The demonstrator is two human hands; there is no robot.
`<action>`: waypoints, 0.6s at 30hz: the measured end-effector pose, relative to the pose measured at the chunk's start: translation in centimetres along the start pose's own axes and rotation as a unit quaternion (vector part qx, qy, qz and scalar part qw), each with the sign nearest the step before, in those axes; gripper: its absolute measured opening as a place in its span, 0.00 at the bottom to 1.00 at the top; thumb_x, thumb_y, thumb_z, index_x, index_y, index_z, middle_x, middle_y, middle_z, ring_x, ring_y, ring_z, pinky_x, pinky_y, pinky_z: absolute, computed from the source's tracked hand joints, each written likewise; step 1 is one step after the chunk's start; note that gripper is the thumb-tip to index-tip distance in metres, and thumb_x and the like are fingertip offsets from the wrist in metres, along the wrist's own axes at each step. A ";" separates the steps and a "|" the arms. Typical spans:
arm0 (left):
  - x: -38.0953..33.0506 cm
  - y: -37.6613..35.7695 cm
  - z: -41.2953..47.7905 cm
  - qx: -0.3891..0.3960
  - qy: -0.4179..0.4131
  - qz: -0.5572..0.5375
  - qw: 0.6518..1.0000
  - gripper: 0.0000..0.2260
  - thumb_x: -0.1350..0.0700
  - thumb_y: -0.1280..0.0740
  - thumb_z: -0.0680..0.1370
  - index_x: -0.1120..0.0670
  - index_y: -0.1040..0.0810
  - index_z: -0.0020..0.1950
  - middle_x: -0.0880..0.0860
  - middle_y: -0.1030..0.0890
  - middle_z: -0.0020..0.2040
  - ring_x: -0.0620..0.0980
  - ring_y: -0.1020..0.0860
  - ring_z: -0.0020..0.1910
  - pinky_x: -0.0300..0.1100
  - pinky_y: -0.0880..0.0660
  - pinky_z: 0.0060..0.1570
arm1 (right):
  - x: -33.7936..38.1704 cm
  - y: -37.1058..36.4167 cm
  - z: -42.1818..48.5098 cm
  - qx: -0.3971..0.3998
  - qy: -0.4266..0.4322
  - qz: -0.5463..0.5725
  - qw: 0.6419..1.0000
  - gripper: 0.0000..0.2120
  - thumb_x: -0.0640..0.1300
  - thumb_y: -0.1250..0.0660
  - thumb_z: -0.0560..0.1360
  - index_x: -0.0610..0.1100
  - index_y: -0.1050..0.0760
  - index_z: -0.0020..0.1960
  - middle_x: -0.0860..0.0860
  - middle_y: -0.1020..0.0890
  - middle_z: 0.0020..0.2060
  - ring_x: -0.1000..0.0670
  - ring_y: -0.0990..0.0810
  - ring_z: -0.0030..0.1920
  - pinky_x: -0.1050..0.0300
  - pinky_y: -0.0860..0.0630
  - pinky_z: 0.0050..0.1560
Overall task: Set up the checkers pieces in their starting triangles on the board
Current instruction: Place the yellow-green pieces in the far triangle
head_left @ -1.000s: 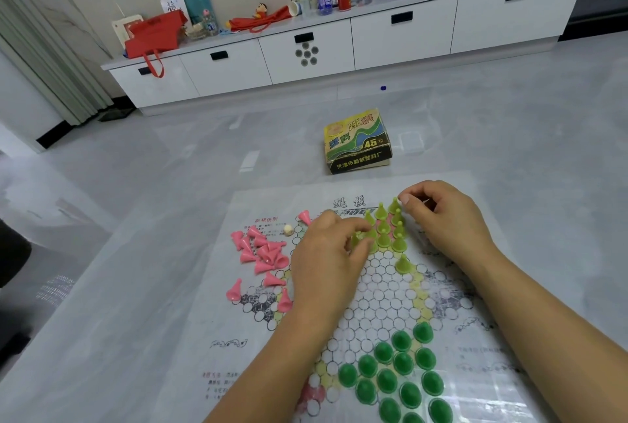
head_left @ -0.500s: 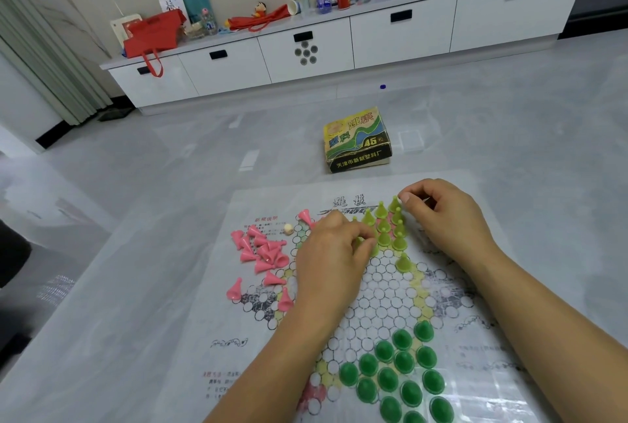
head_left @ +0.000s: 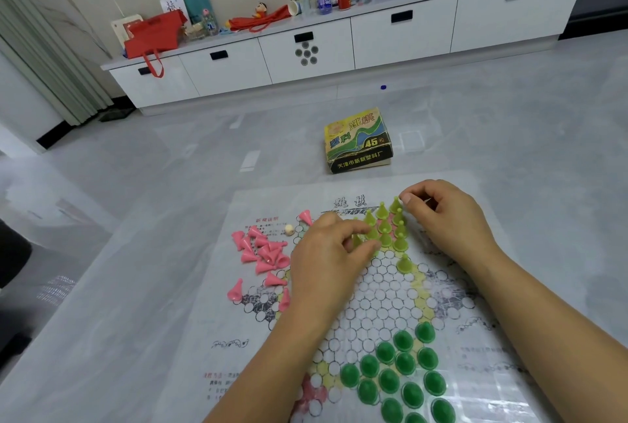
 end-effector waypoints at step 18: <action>3.0 -0.3 -3.1 0.374 0.037 0.026 0.926 0.11 0.58 0.26 0.68 0.46 0.21 0.46 0.43 0.28 0.43 0.31 0.30 0.37 0.24 0.33 0.39 | -0.1 -0.1 0.1 -0.002 0.000 0.002 1.000 0.06 0.47 0.38 0.75 0.50 0.23 0.43 0.53 0.21 0.44 0.51 0.24 0.41 0.55 0.28 0.44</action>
Point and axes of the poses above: each hand's wrist, its own z-axis towards the middle knuckle, its own y-axis out of the back of the hand, x = y × z, the point moved 10 cm from there along z, towards the middle knuckle
